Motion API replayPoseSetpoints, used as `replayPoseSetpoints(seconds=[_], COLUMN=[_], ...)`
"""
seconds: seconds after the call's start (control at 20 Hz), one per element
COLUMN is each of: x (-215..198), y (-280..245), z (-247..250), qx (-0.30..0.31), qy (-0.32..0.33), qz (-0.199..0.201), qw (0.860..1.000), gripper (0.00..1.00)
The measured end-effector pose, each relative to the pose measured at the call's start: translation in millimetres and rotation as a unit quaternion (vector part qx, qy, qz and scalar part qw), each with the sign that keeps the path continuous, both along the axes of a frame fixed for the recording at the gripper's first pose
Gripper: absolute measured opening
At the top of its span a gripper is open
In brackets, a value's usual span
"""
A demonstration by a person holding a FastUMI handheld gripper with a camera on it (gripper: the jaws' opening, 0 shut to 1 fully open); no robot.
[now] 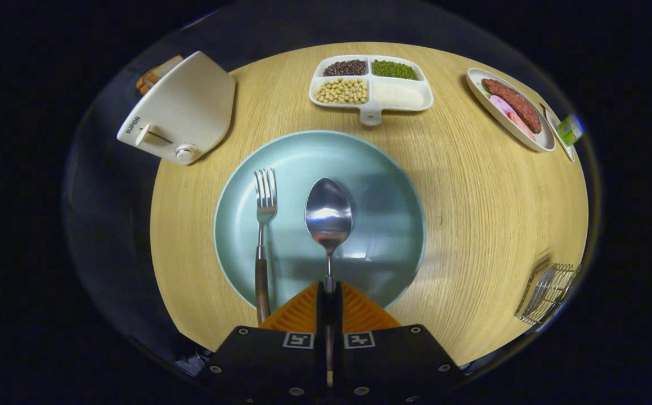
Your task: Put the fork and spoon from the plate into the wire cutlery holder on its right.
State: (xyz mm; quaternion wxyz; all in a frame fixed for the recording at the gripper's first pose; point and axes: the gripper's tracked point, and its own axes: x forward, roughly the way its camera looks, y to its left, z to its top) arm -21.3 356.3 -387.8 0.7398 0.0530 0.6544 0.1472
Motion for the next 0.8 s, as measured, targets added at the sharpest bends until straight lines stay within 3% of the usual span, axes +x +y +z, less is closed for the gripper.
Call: replayPoseSetpoints(seconds=[0.4,0.8], x=[-9,-37], y=[-66,-197], z=[84,123], qx=[0.034,0.016], qy=[-0.086,-0.132], qz=[-0.029,-0.086], qw=[0.995,0.987], gripper=[0.05,0.05])
